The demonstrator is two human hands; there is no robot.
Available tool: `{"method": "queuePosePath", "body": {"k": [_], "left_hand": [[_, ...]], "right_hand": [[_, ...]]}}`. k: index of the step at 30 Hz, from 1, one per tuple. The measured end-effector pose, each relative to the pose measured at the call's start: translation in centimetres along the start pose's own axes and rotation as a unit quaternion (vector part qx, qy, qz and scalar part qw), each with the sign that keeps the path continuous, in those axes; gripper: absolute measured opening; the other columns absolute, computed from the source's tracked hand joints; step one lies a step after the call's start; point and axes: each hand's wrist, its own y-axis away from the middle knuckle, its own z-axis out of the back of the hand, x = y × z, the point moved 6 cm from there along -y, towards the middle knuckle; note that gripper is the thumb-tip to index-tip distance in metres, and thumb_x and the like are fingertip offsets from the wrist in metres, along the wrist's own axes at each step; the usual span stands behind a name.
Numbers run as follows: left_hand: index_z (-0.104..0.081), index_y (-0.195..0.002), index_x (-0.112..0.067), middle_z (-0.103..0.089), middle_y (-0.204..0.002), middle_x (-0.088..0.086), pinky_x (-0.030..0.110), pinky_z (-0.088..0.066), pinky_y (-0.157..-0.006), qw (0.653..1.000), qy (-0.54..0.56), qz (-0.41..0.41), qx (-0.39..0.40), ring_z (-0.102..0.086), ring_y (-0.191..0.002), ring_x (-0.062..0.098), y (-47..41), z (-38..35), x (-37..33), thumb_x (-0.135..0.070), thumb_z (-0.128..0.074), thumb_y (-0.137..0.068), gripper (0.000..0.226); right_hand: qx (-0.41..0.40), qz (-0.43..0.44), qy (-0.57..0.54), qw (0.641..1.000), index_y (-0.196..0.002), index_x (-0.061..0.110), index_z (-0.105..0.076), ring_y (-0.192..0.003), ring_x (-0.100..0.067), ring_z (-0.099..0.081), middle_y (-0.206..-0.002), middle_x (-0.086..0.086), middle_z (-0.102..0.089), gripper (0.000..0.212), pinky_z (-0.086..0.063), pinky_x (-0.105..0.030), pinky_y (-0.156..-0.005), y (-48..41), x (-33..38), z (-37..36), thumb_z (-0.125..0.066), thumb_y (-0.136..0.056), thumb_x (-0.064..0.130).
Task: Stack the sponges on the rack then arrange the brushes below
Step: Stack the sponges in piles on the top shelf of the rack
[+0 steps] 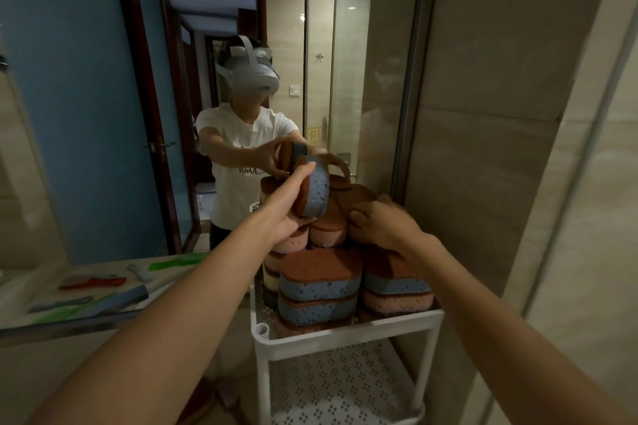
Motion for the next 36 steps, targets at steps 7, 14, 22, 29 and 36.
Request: {"method": "queuePosePath", "body": {"k": [7,14,22,29,36], "left_hand": [[-0.051,-0.130,-0.005,-0.056,-0.131,0.016,0.036,-0.049,-0.084,0.998,0.051,-0.003,0.041,-0.054,-0.119,0.031,1.8,-2.8,-1.5,-0.022,-0.061,-0.087,0.048],[-0.045,-0.132,-0.003,-0.054,-0.133,0.019,0.042,-0.045,-0.091,0.999,0.036,-0.016,-0.009,-0.053,-0.122,0.032,2.6,-4.1,-2.1,-0.010,-0.044,-0.096,0.037],[-0.046,-0.134,-0.007,-0.056,-0.132,0.013,0.036,-0.046,-0.094,0.997,-0.042,-0.004,0.070,-0.053,-0.122,0.026,3.2,-6.4,-0.6,-0.024,-0.045,-0.097,0.040],[-0.045,-0.133,-0.010,-0.048,-0.133,0.014,0.035,-0.038,-0.096,0.782,-0.582,-0.217,0.047,-0.045,-0.122,0.027,1.3,-6.8,-0.7,-0.029,-0.029,-0.100,0.041],[-0.006,-0.150,-0.027,0.003,-0.160,0.001,0.049,0.004,-0.117,0.607,-0.778,-0.097,0.132,0.006,-0.148,0.022,0.3,-5.8,3.9,-0.048,-0.013,-0.099,0.056]], "right_hand": [[-0.168,0.058,-0.366,0.913,-0.134,0.011,-0.047,-0.090,-0.003,-0.055,-0.112,-0.004,-0.063,0.039,-0.043,-0.001,-0.055,3.7,3.3,4.7,-0.048,-0.096,0.012],[-0.168,0.077,-0.268,0.946,-0.138,0.016,-0.041,-0.117,-0.012,-0.047,-0.131,-0.003,-0.048,0.056,-0.036,-0.018,-0.086,4.5,3.2,4.8,-0.062,-0.087,0.018],[-0.239,0.082,-0.174,0.952,-0.140,0.025,-0.035,-0.115,-0.021,-0.053,-0.129,-0.007,-0.052,0.067,-0.044,-0.029,-0.091,4.9,1.1,5.3,-0.067,-0.082,0.034],[-0.234,-0.067,-0.093,0.965,-0.145,0.031,-0.029,-0.113,-0.039,-0.051,-0.134,-0.020,-0.041,0.054,-0.045,-0.043,-0.093,4.6,-3.6,4.7,-0.048,-0.094,0.031],[-0.142,-0.127,-0.030,0.981,-0.145,0.032,-0.031,-0.121,-0.039,-0.044,-0.140,-0.019,-0.034,0.049,-0.041,-0.041,-0.097,3.0,-5.9,2.5,-0.041,-0.097,0.036]]}}
